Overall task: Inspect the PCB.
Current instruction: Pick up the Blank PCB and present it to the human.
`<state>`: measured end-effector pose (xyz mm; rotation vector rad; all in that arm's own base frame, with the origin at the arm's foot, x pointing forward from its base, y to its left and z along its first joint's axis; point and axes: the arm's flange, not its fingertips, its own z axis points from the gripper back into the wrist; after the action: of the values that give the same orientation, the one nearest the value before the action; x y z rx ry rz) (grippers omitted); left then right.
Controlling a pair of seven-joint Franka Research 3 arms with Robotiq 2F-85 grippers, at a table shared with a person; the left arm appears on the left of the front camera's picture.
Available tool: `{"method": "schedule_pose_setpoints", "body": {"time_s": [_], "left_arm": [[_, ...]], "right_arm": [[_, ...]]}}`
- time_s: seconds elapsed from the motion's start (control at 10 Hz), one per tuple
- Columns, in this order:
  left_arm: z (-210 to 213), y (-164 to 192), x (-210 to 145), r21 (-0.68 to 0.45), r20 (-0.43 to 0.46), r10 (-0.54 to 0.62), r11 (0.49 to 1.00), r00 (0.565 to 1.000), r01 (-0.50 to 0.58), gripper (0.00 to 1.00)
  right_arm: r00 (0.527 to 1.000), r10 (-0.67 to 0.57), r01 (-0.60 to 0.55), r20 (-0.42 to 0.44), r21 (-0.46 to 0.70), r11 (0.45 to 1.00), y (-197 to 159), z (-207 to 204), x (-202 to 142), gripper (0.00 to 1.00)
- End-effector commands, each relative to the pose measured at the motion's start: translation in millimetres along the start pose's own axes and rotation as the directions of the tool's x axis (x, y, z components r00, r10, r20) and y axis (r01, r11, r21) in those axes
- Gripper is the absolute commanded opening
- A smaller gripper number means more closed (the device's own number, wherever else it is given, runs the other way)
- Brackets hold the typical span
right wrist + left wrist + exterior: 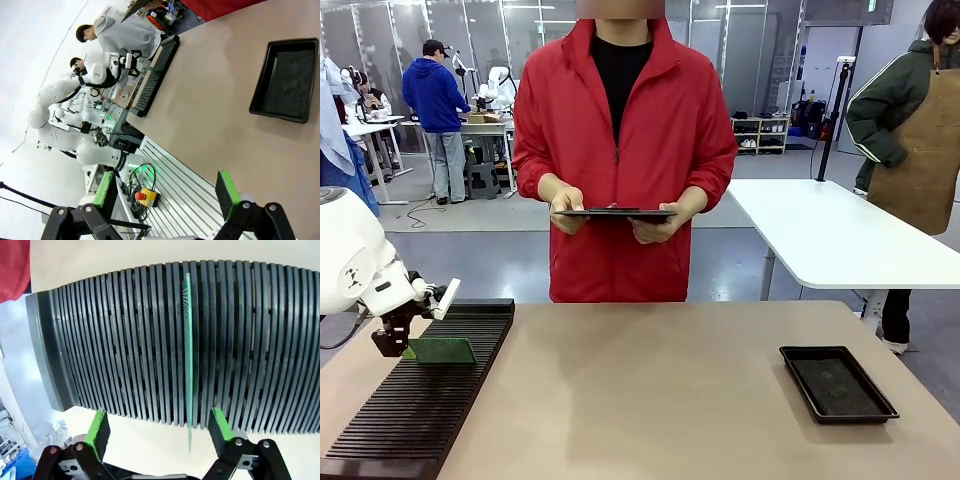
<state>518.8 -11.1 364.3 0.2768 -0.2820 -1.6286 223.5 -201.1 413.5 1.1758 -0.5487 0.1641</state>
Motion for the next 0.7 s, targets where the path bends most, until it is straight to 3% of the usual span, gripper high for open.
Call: {"method": "schedule_pose_setpoints", "body": {"time_s": [0.0, 0.1, 0.2, 0.3, 0.6], "left_arm": [[-2.7, 9.0, 2.3, -0.032, -0.031, 0.013, 0.999, 0.999, -0.014, 0.77], [-3.7, 7.1, 3.9, -0.038, -0.048, 0.002, 0.999, 0.999, -0.004, 0.41], [-5.3, 6.8, 5.2, -0.05, -0.063, -0.002, 0.999, 0.998, -0.001, 0.17], [-7.2, 7.0, 6.4, -0.051, -0.069, -0.009, 0.999, 0.998, 0.005, 0.0], [-5.6, 5.2, 8.3, -0.064, -0.051, -0.015, 0.998, 0.999, 0.012, 0.04]], "right_arm": [[1.0, 0.021, -0.021, 0.01, 0.008, 1.0, 0.4, 1.3, 1.5, 1.0], [1.0, 0.021, -0.021, 0.01, 0.008, 1.0, 0.4, 1.3, 1.5, 1.0], [1.0, 0.021, -0.021, 0.01, 0.008, 1.0, 0.4, 1.3, 1.5, 1.0], [1.0, 0.021, -0.021, 0.01, 0.008, 1.0, 0.4, 1.3, 1.5, 1.0], [1.0, 0.021, -0.021, 0.01, 0.008, 1.0, 0.4, 1.3, 1.5, 1.0]]}}
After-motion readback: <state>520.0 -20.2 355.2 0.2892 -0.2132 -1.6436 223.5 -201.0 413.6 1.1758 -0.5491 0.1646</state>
